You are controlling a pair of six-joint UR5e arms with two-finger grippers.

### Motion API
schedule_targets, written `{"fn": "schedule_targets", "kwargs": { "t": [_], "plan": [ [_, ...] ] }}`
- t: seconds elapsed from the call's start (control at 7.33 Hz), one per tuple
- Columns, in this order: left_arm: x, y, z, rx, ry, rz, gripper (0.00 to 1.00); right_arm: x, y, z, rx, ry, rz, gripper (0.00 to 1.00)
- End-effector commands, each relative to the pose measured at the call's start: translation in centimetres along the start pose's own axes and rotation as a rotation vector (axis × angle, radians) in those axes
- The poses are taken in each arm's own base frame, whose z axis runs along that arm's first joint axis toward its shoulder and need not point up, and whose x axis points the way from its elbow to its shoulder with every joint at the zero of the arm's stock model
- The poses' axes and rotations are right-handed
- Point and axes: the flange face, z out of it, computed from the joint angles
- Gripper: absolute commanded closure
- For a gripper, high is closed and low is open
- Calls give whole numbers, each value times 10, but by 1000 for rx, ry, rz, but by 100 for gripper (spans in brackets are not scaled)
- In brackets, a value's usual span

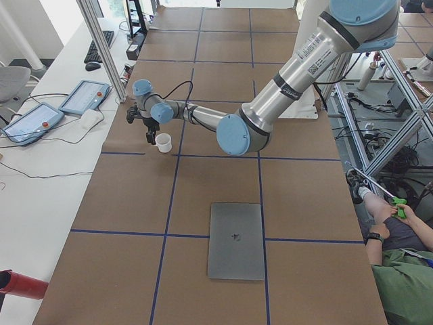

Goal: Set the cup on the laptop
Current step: 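Lower the left gripper over the white mug and close on it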

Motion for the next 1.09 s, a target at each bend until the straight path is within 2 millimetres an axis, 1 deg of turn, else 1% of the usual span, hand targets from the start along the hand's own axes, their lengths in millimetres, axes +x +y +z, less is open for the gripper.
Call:
{"fn": "schedule_targets", "kwargs": {
  "t": [0.0,0.27,0.41,0.55,0.82,0.95],
  "plan": [
    [-8,-1,9,1,1,-4,5,0,0,0,0,0,-1,0],
    [-13,-1,16,-4,-4,-9,17,0,0,0,0,0,-1,0],
    [-15,-1,22,-5,-3,-10,20,0,0,0,0,0,-1,0],
    [-14,1,24,-9,-3,-7,24,0,0,0,0,0,-1,0],
    [-9,3,28,-13,-2,-7,38,0,0,0,0,0,-1,0],
    [-7,3,27,-13,-1,-7,48,0,0,0,0,0,-1,0]
  ]
}}
